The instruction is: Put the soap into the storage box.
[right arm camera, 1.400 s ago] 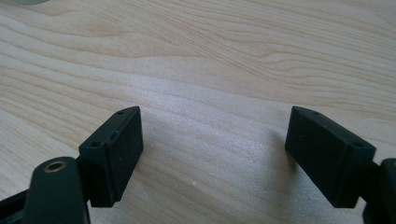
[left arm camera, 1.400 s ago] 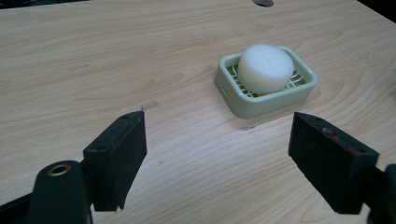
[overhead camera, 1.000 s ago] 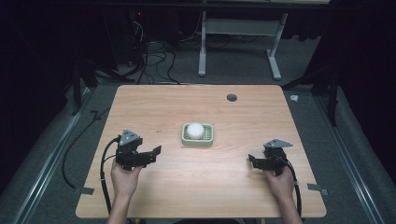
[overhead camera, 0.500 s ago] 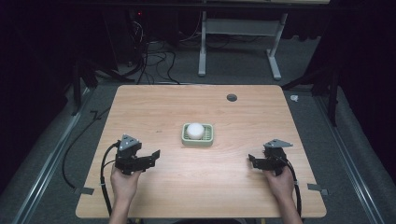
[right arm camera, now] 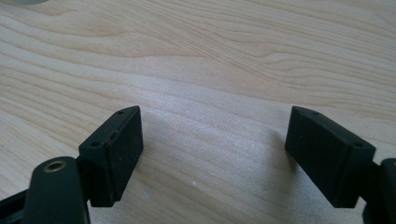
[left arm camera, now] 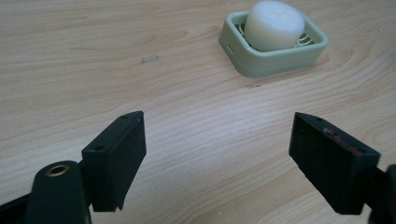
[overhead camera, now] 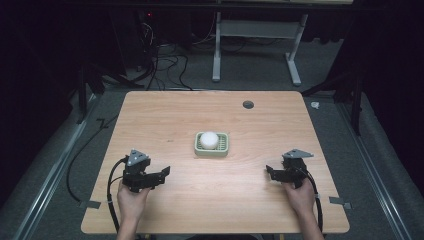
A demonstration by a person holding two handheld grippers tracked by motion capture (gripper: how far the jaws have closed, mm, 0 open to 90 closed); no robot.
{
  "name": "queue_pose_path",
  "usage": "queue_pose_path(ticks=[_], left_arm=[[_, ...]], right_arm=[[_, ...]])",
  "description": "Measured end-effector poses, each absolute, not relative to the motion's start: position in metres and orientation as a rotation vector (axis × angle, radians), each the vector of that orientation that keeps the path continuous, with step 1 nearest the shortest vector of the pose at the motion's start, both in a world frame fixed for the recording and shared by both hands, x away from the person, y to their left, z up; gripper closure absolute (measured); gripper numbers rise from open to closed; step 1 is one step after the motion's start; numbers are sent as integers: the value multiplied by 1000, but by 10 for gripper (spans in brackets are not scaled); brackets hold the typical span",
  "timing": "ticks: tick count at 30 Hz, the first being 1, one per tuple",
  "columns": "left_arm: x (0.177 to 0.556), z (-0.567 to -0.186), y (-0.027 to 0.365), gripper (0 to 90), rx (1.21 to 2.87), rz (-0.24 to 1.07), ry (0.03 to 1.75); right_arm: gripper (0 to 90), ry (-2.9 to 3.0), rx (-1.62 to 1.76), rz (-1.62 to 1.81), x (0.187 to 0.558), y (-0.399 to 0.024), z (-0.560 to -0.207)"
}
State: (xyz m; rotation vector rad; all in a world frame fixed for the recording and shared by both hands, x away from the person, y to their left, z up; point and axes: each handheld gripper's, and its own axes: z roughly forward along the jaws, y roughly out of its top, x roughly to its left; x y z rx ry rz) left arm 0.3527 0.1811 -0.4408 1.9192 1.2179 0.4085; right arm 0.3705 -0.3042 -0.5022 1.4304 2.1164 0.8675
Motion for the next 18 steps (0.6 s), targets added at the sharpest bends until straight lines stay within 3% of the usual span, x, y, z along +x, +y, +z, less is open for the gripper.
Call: queue_pose_path(ticks=[18], left_arm=[[351,-456,182,196,1922,394,1248]], right_arm=[[200,2115,1433,867,370,-304,-502]])
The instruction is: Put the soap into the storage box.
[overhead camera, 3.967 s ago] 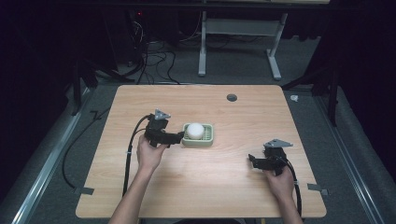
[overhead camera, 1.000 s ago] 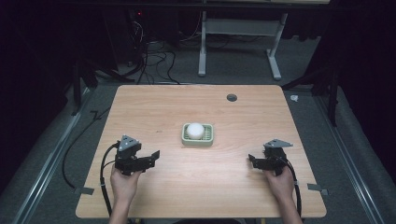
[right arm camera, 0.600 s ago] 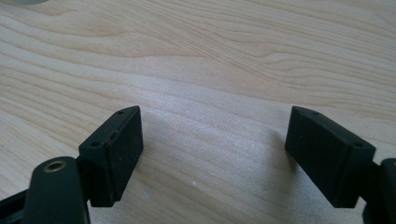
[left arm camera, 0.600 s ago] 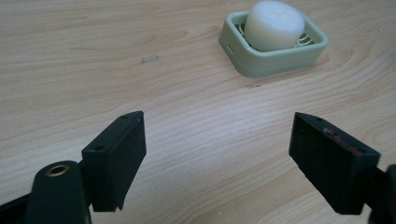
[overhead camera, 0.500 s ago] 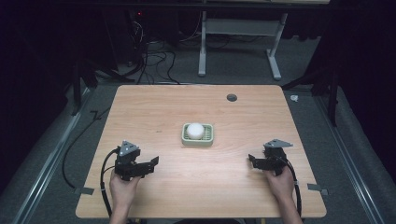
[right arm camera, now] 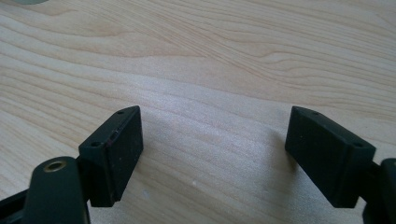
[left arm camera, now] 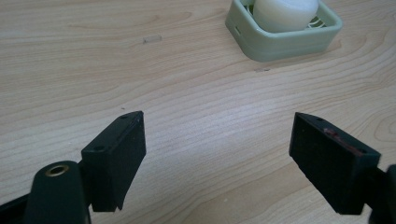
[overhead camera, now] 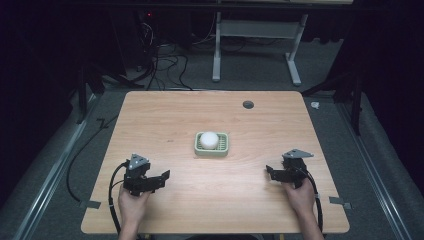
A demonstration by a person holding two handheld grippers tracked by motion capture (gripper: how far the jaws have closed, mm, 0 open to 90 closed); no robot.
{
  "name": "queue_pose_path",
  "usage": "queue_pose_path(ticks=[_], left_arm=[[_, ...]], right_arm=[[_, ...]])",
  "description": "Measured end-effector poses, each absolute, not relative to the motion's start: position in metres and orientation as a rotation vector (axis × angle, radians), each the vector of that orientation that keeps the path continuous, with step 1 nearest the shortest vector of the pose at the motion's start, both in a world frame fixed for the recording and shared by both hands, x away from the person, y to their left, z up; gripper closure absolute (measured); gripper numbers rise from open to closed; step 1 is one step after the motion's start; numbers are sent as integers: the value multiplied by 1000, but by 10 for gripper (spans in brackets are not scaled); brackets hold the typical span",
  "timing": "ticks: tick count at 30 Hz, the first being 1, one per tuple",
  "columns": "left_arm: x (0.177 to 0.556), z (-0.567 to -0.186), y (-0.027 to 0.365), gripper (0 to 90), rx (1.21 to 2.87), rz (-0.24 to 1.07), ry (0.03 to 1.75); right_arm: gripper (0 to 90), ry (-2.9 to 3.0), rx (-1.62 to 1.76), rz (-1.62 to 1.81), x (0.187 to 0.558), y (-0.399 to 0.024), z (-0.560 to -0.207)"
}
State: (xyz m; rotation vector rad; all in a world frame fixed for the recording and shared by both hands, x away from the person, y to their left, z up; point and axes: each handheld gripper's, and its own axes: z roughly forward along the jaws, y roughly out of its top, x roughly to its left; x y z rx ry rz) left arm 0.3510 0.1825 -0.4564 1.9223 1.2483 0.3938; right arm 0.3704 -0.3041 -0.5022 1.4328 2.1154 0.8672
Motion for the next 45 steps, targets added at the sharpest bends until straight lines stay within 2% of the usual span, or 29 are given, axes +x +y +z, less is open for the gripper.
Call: queue_pose_path(ticks=[20,33,45], left_arm=[[357,-476,171,196,1969,387,1261],[362,-486,157,196,2037,458,1245],[369,-494,149,198,2044,449,1239]], right_arm=[[200,2116,1431,867,370,-304,-502],[200,2116,1434,867,370,-304,-502],[200,2116,1431,867,370,-304,-502]])
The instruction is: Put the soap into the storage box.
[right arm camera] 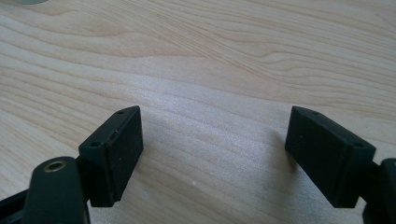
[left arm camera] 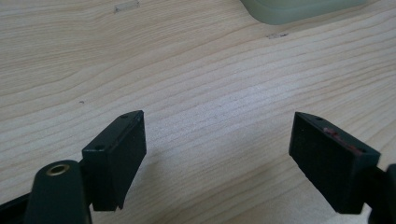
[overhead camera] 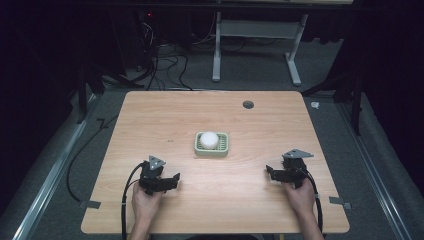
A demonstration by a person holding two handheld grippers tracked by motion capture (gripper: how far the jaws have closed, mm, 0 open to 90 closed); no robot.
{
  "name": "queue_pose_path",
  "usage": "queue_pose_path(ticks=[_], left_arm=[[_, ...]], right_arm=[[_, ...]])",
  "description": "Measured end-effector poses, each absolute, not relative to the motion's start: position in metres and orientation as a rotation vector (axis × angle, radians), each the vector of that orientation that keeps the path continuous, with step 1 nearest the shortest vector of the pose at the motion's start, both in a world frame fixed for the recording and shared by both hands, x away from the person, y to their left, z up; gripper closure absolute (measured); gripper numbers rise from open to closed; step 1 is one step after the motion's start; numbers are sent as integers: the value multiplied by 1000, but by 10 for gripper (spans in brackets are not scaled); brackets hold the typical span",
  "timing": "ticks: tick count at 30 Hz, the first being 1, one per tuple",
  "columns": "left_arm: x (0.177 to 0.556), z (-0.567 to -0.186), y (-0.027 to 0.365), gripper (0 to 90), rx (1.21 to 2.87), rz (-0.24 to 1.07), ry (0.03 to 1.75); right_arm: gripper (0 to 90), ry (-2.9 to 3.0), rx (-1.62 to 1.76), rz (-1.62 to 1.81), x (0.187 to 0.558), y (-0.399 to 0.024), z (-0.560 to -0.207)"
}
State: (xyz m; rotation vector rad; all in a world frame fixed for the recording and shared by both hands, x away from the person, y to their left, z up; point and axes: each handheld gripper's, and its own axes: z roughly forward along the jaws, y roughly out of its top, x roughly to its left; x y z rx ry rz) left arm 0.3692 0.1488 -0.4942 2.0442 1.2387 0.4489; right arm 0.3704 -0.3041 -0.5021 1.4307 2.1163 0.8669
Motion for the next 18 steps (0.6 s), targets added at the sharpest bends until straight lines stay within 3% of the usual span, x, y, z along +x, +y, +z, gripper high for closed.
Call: queue_pose_path(ticks=[18], left_arm=[[374,-504,136,189,2073,500,1226]], right_arm=[[200,2115,1428,866,370,-304,-502]])
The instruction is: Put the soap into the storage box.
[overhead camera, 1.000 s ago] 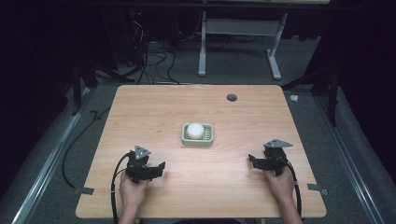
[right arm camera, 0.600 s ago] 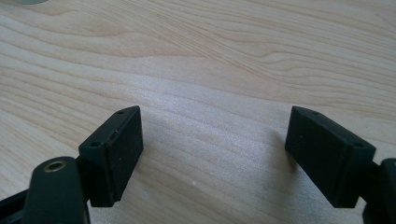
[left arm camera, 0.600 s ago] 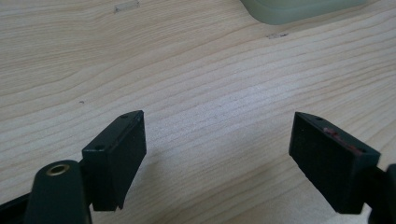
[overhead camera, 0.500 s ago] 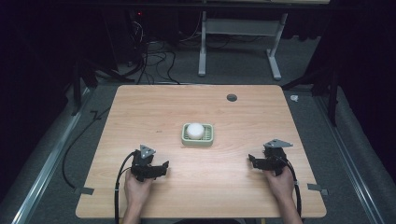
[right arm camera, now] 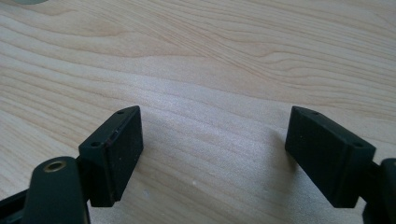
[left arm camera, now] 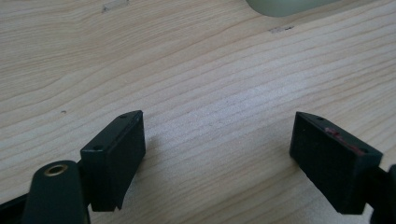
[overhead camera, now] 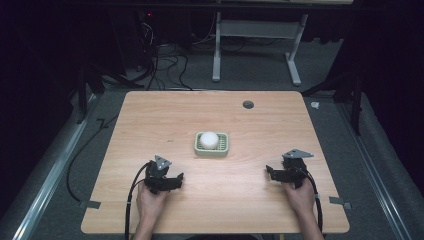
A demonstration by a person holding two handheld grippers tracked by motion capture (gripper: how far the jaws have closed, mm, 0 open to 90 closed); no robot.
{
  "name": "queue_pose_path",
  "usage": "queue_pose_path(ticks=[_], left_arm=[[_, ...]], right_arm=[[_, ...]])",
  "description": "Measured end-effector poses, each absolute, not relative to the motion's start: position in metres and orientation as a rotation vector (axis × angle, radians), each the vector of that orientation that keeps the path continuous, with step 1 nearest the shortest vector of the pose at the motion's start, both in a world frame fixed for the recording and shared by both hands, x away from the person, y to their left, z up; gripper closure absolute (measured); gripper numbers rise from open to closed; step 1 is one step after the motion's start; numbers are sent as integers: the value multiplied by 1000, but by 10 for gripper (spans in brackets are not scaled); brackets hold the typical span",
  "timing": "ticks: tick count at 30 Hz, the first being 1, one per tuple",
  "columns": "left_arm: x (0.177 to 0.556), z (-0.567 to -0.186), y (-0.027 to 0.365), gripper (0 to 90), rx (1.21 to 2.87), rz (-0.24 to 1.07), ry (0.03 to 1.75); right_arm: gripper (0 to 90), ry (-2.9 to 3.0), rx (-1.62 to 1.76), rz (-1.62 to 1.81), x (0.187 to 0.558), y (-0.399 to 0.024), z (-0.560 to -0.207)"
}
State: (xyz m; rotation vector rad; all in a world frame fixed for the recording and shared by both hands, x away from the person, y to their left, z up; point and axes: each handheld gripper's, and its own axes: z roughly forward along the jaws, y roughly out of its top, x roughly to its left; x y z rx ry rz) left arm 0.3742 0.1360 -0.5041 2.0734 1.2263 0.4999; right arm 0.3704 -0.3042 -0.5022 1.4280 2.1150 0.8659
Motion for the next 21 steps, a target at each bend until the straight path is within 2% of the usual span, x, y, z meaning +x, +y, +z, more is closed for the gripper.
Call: queue_pose_path(ticks=[5,21], left_arm=[[376,-507,134,158,2052,508,1212],[376,-507,134,156,2053,504,1216]], right_arm=[[200,2114,1431,867,370,-304,-502],[200,2112,1433,867,370,-304,-502]])
